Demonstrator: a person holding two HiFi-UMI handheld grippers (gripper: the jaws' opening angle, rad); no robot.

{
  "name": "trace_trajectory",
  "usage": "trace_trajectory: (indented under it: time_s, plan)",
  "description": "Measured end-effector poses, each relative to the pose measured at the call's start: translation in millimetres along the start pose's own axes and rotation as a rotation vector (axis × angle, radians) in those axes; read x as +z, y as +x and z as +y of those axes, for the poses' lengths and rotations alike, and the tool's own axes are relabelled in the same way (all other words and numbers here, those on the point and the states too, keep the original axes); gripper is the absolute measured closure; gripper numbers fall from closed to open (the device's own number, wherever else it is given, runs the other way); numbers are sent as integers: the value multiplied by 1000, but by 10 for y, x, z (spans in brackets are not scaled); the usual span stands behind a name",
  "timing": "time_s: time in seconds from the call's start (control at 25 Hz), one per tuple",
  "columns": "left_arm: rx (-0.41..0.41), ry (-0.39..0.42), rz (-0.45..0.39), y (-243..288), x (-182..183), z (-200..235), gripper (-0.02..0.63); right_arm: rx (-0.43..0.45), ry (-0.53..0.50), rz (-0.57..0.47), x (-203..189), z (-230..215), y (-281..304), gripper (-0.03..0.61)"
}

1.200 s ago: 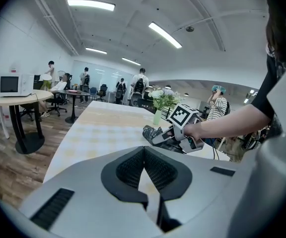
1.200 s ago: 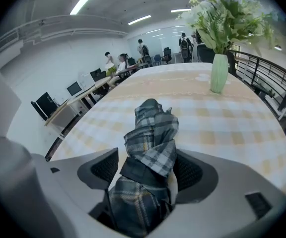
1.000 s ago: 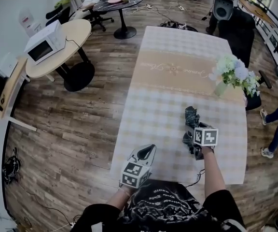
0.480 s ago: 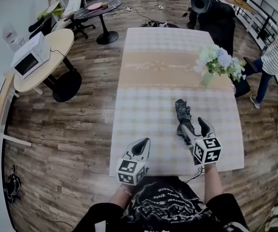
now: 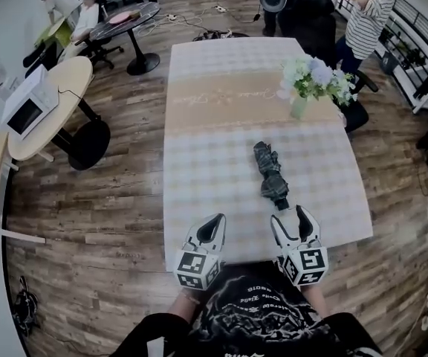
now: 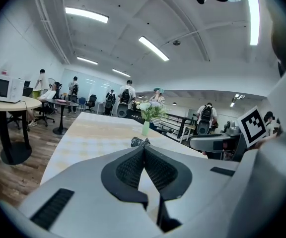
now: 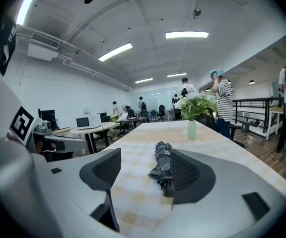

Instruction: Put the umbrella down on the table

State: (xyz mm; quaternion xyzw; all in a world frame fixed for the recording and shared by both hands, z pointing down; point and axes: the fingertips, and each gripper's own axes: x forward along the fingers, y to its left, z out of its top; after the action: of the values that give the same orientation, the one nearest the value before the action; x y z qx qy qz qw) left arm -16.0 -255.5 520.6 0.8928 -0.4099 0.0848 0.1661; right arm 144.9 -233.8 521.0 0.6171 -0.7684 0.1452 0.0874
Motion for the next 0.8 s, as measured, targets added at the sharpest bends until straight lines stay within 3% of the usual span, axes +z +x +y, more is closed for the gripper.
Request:
trace_trajectory:
  time_s: [0.24, 0.36, 0.8]
  plan:
    - [-31, 6, 15, -49, -82, -97, 595, -25, 18, 27, -150, 15, -138, 279]
    - [-39, 13, 10, -74, -61, -122, 595, -40, 17, 12, -104, 10, -177, 358]
    - [-56, 24, -4, -144, -48, -129, 595, -58, 44, -11, -40, 32, -113, 551]
